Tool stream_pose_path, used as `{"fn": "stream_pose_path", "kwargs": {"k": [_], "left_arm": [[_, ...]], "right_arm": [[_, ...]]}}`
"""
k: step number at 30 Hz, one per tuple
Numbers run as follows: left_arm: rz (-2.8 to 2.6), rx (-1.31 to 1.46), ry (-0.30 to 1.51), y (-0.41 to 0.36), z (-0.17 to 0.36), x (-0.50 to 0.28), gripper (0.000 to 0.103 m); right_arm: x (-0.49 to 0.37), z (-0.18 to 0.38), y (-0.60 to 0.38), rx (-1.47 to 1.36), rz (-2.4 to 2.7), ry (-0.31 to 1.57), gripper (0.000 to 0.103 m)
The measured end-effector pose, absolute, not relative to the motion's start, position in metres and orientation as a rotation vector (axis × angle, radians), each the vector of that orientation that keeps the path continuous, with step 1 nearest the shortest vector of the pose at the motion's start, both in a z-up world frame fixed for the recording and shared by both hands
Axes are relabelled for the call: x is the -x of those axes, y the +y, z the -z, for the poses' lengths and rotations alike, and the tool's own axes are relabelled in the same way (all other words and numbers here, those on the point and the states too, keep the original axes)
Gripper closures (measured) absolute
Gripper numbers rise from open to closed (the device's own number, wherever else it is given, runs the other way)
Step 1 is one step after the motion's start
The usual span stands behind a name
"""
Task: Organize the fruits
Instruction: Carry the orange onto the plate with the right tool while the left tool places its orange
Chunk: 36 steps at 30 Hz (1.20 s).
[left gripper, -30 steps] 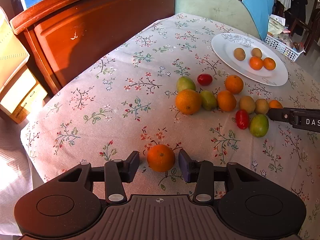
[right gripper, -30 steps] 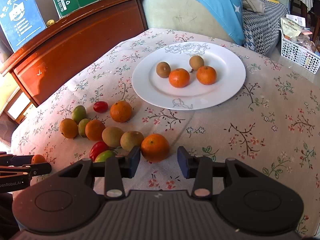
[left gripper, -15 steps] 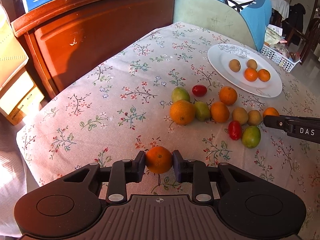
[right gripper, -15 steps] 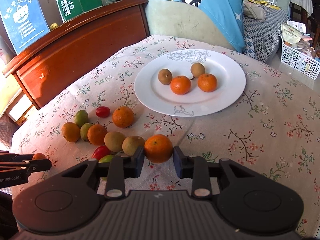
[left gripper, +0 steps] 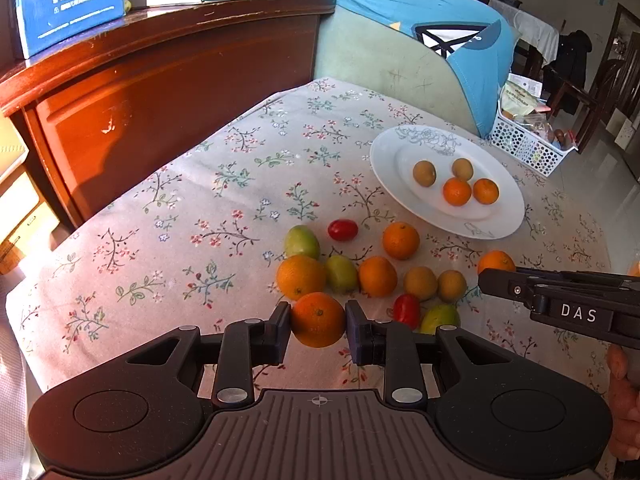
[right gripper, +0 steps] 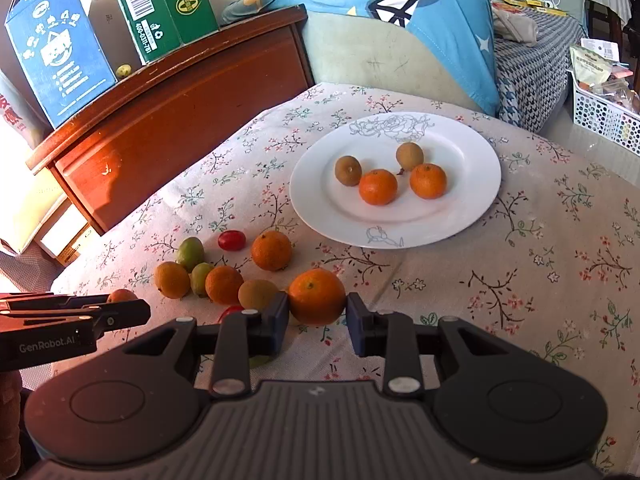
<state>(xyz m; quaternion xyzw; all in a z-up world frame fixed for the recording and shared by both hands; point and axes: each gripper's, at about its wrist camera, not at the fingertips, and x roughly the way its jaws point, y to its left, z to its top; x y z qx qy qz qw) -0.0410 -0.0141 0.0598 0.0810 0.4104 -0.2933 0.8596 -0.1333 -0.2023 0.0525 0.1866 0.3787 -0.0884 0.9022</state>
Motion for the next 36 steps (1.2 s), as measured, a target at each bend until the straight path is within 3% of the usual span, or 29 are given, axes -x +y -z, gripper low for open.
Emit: {"fn": "stream_pose_path", "kwargs": {"k": [19, 36], "left_arm": [[0.705, -0.123, 0.771, -0.082, -0.1, 0.014, 0.077], [0.755, -0.142, 0.772, -0.147, -0.085, -0.042, 0.077]], "right_arm": [[0.119, -0.107, -0.254, -0.384, 0.174, 0.684, 0.072], [0.089, -0.088, -0.326, -0.488, 0.305, 0.725, 0.072]]}}
